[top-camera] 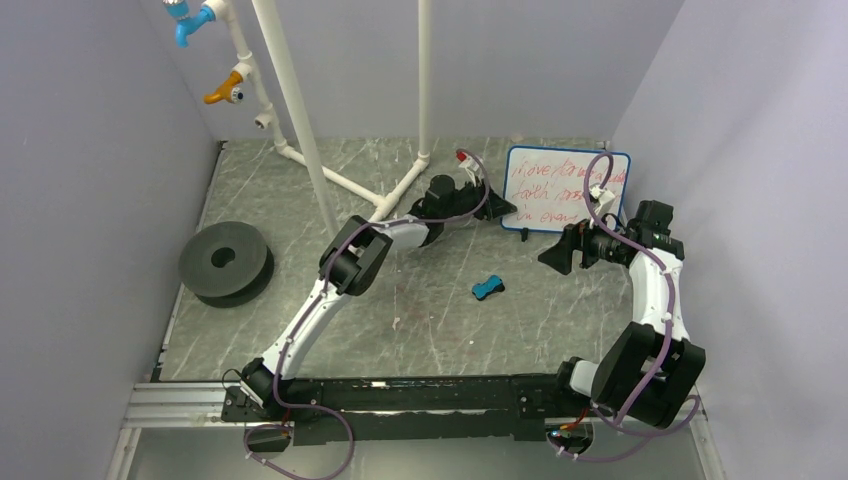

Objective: Erase the whiteboard
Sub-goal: Pick up the whiteboard from the whiteboard stand.

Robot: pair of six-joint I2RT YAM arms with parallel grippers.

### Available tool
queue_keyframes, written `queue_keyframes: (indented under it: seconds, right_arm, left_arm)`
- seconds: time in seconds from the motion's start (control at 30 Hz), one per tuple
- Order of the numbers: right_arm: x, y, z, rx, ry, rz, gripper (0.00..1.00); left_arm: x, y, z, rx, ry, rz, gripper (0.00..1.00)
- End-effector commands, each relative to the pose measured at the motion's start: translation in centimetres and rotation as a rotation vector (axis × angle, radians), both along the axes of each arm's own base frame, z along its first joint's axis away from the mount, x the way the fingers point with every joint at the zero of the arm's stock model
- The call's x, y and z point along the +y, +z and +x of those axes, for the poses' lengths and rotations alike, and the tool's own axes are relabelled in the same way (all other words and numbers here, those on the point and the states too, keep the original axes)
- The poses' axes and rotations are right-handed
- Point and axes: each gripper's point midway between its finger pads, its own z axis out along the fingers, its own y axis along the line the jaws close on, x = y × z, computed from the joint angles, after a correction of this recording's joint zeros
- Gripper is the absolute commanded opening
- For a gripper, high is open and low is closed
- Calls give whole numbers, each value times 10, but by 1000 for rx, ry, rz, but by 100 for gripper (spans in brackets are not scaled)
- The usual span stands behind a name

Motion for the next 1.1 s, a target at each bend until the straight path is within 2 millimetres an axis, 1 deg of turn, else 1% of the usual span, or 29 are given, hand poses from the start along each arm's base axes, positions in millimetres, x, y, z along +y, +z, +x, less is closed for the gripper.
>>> queue_keyframes:
  seconds: [0.0, 0.07, 0.13, 0.17, 0.2, 0.23, 0.3, 0.4, 0.53, 0.6, 0.7, 0.8, 0.9, 0.97, 1.07]
  right_arm:
    - [2, 3, -1, -29, 22, 11, 96]
    - [1, 3, -1, -31, 21, 10, 96]
    - [2, 3, -1, -31, 22, 11, 96]
    - [1, 3, -1, -31, 21, 10, 96]
    - [1, 3, -1, -31, 22, 11, 96]
    - [2, 4, -2, -34, 24, 11, 96]
    - [2, 5, -3, -38, 30, 13, 96]
    - [4, 10, -6, -54, 49, 12, 96]
    - [4, 22, -11, -90, 65, 10, 96]
    - [3, 31, -13, -113, 66, 3, 96]
    - [5, 42, -16, -132, 77, -8, 96]
    - [7, 52, -21, -137, 90, -18, 95]
    - [9, 62, -27, -143, 106, -32, 95]
    - [11, 69, -31, -147, 111, -38, 95]
    - [13, 78, -35, -154, 111, -44, 95]
  left_arm:
    - [-7, 24, 2, -58, -2, -83, 48]
    - [-8, 24, 2, -59, -3, -102, 40]
    - [-10, 30, 0, -74, -10, -132, 30]
    - [-11, 32, 0, -76, -14, -136, 23]
    - [-11, 34, 1, -79, -14, -138, 2]
    - [-11, 37, 1, -85, -11, -141, 0]
    - [-8, 50, 3, -112, -3, -159, 0]
    - [-4, 77, 2, -162, 6, -193, 0]
    - [3, 121, 0, -239, 27, -224, 0]
    - [8, 139, -1, -268, 46, -232, 0]
    - [15, 177, -4, -328, 58, -258, 0]
    - [24, 211, -3, -363, 73, -295, 0]
    - [34, 240, -5, -389, 86, -335, 0]
    - [38, 256, -7, -407, 84, -349, 0]
    - [42, 271, -13, -422, 81, -363, 0]
